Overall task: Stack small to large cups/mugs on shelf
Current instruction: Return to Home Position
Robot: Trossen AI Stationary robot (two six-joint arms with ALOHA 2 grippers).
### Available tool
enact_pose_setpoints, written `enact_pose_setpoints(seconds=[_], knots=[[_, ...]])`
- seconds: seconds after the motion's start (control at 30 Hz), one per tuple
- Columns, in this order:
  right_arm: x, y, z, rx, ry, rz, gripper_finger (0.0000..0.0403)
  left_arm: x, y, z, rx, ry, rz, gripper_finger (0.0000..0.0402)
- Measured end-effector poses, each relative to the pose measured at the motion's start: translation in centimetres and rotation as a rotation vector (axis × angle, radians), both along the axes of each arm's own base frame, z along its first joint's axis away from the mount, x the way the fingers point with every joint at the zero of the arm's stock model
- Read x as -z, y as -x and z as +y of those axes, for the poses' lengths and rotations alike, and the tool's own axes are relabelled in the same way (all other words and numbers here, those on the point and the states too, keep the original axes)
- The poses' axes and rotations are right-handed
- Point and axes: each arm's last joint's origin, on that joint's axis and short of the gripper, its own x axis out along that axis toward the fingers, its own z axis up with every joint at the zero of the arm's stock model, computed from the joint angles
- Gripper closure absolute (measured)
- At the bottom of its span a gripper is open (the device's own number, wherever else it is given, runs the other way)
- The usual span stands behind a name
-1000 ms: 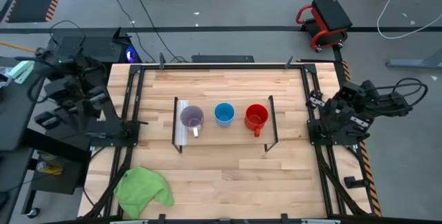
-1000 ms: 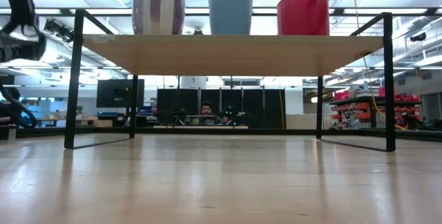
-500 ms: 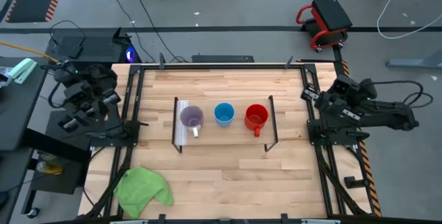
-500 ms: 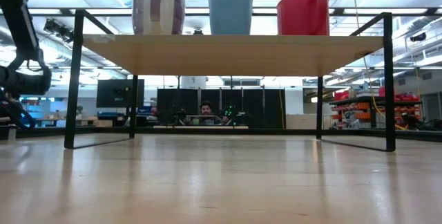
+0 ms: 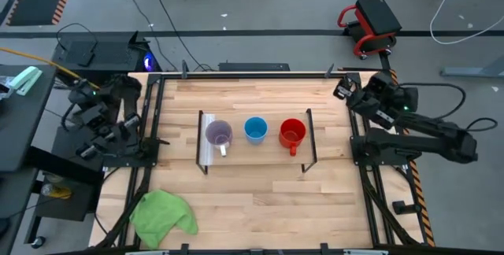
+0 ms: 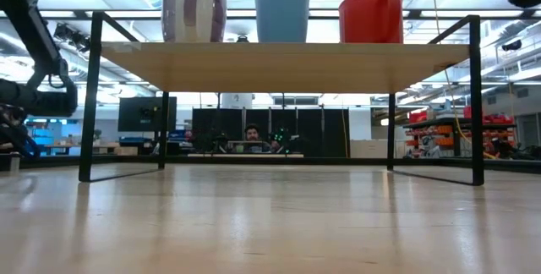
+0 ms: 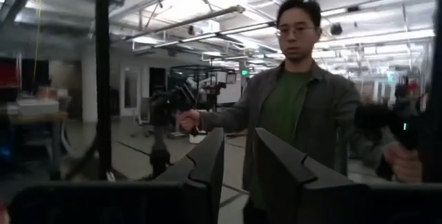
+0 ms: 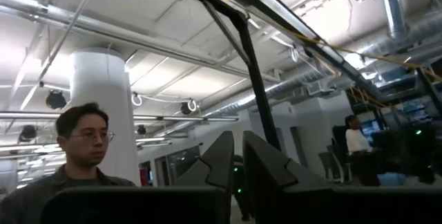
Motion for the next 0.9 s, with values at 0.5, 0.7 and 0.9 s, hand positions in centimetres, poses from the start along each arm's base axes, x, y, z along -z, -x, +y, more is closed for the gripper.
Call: enact_pose_setpoints(seconds=[0.5,0.7,0.9], knots=[[5.3,1.5,1.9,-0.066,-0.074,-0.156,0.0364,1.8,0.0,-2.2,0.19,0.023,0.028,0.0321],[6.3,1.6,2.7,-0.078,-0.058,-0.179,0.0364,2.7,-0.2,-3.0,0.202,0.054,0.057,0.0313],[7.2,0.1,3.0,-0.076,-0.059,-0.055,0.0364,4.6,-0.5,-4.5,0.199,0.072,0.055,0.0311]])
